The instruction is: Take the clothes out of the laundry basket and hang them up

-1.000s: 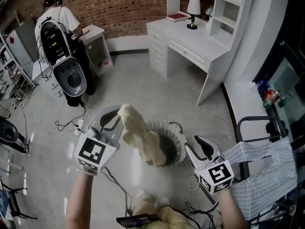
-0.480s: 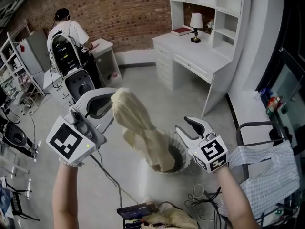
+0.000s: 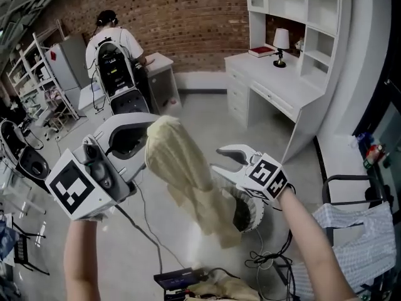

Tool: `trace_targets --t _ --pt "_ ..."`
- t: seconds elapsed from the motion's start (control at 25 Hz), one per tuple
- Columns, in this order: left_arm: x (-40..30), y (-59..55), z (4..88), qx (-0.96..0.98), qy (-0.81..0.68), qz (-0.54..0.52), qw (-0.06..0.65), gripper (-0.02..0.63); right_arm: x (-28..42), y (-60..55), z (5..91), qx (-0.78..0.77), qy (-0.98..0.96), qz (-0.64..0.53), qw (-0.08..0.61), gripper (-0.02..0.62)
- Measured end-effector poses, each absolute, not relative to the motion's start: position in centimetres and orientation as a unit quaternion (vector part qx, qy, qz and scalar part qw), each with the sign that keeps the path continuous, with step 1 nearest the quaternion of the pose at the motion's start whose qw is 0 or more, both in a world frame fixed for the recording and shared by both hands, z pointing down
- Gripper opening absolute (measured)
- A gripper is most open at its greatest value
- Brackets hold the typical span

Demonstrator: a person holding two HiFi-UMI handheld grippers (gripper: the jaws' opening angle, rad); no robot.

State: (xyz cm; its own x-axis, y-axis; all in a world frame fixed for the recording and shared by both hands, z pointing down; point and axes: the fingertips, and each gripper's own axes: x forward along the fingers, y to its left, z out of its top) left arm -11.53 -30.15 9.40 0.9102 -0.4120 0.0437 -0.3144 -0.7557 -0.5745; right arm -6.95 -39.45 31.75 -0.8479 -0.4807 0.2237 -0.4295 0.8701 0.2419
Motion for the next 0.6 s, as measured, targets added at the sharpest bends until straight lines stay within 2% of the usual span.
trace_targets --t 0.32,0.6 --pt "-13.2 -30.2 10.6 -0.928 0.223 -0.12 0.273 0.009 -12.5 -34.8 34.1 0.143 -0.982 -0.061 0.105 0.153" --pt "-20.0 -27.9 13.6 -0.92 0.263 -0.165 0.239 0.009 -17.7 -27.7 37.8 0.13 -0.987 -0.022 0.095 0.153"
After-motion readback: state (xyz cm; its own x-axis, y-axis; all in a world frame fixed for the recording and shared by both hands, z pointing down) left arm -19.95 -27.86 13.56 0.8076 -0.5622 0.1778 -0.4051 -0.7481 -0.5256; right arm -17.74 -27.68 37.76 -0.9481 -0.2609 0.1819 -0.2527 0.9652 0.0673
